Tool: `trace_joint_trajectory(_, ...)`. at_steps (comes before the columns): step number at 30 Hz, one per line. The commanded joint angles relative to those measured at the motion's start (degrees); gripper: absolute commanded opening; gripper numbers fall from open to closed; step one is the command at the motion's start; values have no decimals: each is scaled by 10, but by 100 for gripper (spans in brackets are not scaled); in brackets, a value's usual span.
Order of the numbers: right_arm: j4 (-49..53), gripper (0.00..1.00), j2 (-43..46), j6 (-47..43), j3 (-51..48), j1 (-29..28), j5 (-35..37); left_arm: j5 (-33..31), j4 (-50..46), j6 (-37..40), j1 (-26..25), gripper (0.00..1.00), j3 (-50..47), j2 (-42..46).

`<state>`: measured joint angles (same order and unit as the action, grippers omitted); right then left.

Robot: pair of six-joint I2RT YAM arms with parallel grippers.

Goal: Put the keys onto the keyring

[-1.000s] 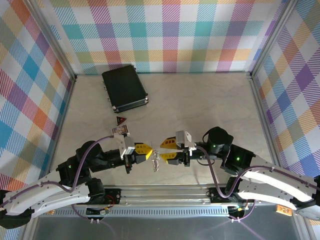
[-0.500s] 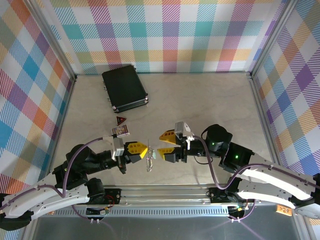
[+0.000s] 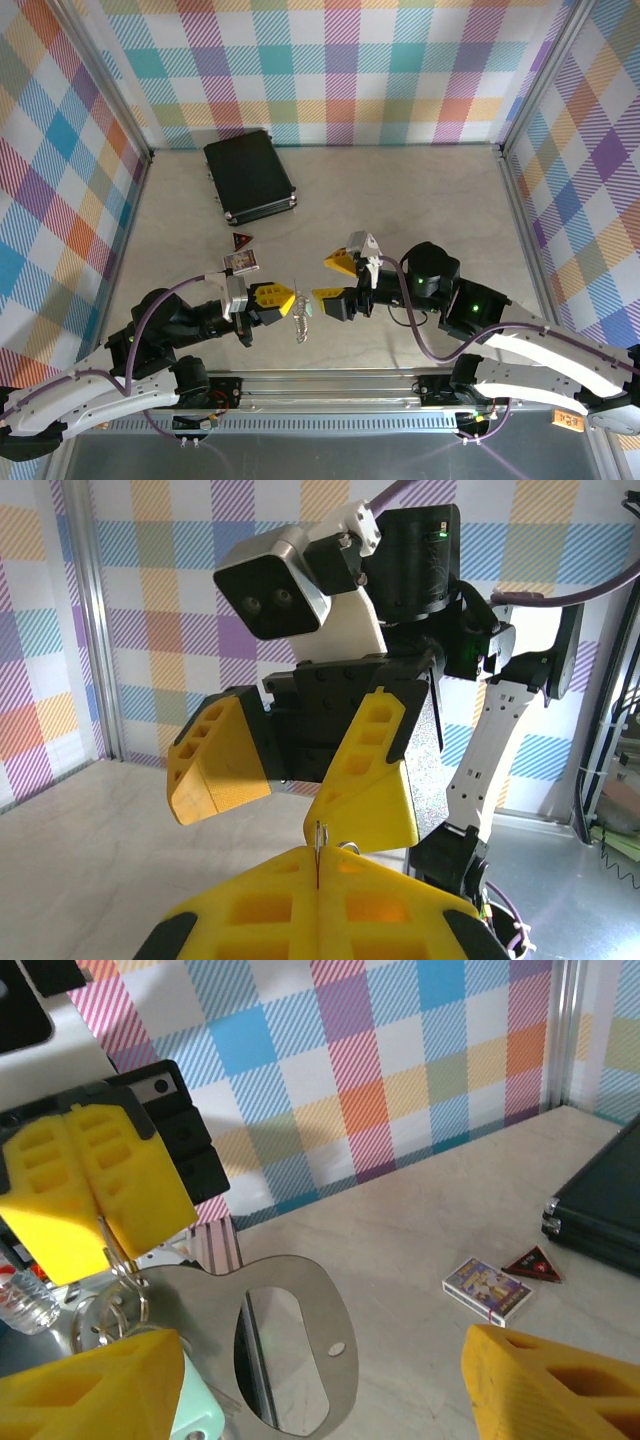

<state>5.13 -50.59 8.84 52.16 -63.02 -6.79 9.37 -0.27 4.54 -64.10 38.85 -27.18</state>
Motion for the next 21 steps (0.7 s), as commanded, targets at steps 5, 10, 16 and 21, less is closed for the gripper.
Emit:
trace_joint_trajectory(5,-6,85,9,2,1,-3,-21,6,-14,25,-3,0,22,14)
trace_joint_trajectory(10,-15,85,10,-27,0,-4,-101,23,-23,24,-4,0,21,25)
trace_joint_trajectory(16,-15,81,6,-45,9,-5,-154,45,-38,28,-4,0,24,33)
trace_joint_trajectory(21,-37,72,-3,-39,8,-6,-156,52,-46,28,-4,0,28,33)
